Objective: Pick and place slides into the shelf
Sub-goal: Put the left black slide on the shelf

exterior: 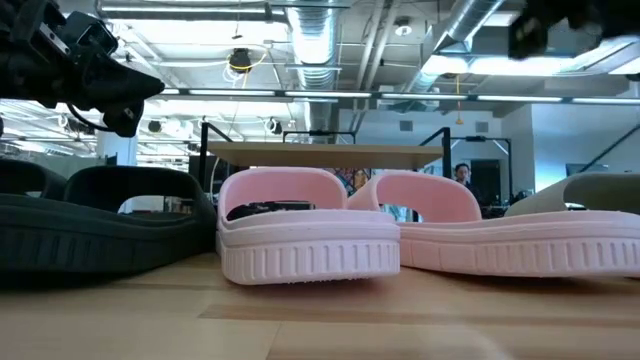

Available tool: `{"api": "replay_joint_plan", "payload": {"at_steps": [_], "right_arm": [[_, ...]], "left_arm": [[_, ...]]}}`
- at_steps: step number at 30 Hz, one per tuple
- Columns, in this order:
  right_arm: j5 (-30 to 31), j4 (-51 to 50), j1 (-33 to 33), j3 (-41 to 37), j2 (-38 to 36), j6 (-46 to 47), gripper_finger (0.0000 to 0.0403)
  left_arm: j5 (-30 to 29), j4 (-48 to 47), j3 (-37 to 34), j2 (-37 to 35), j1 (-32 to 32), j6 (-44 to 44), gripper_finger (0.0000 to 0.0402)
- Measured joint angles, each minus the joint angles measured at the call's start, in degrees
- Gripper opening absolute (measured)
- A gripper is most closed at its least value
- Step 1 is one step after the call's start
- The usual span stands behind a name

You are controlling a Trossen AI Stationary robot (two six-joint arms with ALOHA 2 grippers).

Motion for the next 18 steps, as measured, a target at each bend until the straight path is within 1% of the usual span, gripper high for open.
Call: {"api": "replay_joint_plan", "payload": {"at_steps": [2, 4, 5, 7, 9, 12, 15, 18], "right_arm": [[0.0, -2.1, 1.0, 3.8, 4.7, -3.9, 0.0], [0.0, -8.1, 1.9, 8.0, 8.3, -7.1, 0.0], [0.0, -11.5, 2.1, 10.3, 10.1, -8.3, 0.0], [0.0, -19.0, 2.2, 14.7, 13.1, -9.9, 0.0], [0.1, -24.9, 2.0, 18.1, 16.2, -10.2, 0.0], [2.1, -27.2, 1.6, 21.3, 20.0, -10.9, 0.0], [4.0, -27.3, 1.7, 22.6, 23.0, -12.7, 0.0], [6.1, -27.3, 1.6, 22.8, 25.2, -13.6, 0.0]], "left_arm": [[-0.8, 0.0, 0.0, 0.0, 0.0, -0.4, 0.0], [-0.1, 0.0, 0.0, 0.0, 0.0, -0.7, 0.0], [1.3, 0.1, 0.0, 0.0, 0.0, -0.3, 0.0], [5.9, 1.6, 0.0, 0.0, 0.0, 1.2, 0.0], [10.6, 5.8, 0.0, 0.2, 0.0, 3.2, 0.0], [15.1, 13.2, 0.3, 1.0, 0.0, 5.8, 0.0], [17.3, 14.1, 2.5, 3.4, -0.3, 7.6, 0.0], [17.4, 15.0, 4.9, 7.3, -1.6, 9.8, 0.0]]}}
